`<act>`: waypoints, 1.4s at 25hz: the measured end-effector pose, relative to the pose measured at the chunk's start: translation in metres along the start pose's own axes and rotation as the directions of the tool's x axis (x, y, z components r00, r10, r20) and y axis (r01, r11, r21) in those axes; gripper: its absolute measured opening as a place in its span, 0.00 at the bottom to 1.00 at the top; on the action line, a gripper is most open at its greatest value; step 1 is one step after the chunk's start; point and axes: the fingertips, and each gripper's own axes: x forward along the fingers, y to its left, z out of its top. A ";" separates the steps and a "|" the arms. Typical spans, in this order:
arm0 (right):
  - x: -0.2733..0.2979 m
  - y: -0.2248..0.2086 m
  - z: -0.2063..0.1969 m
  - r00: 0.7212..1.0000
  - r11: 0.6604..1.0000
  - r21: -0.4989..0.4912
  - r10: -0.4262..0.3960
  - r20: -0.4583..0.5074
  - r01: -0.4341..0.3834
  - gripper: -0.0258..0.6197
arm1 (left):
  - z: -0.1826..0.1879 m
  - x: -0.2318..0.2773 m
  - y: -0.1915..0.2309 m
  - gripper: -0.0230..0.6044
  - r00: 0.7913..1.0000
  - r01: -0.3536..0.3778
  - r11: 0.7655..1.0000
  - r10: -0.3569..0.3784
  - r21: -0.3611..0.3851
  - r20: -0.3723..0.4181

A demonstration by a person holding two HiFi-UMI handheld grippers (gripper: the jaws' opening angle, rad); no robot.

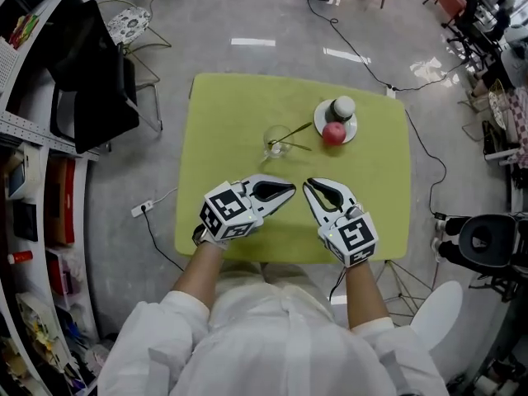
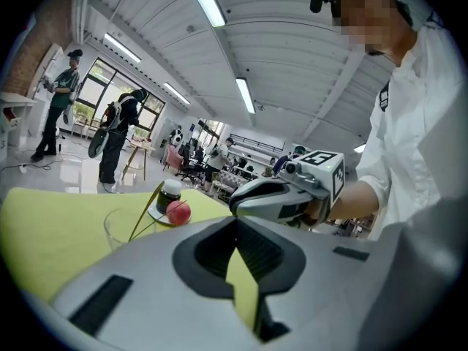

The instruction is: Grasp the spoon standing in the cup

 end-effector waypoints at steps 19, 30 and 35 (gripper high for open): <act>0.031 -0.044 -0.002 0.990 0.982 -0.173 -0.100 -0.103 0.081 0.16 | -0.003 0.011 0.015 0.04 1.000 -0.008 0.999 0.008 -0.042 -0.004; 0.044 -0.061 -0.001 0.980 0.945 -0.322 -0.104 -0.167 0.046 0.16 | -0.005 0.017 0.020 0.04 1.000 -0.004 0.998 0.004 -0.060 -0.011; 0.054 -0.060 -0.002 0.979 0.935 -0.353 -0.082 -0.184 0.012 0.16 | -0.005 0.019 0.023 0.04 1.000 -0.004 0.998 0.003 -0.067 -0.013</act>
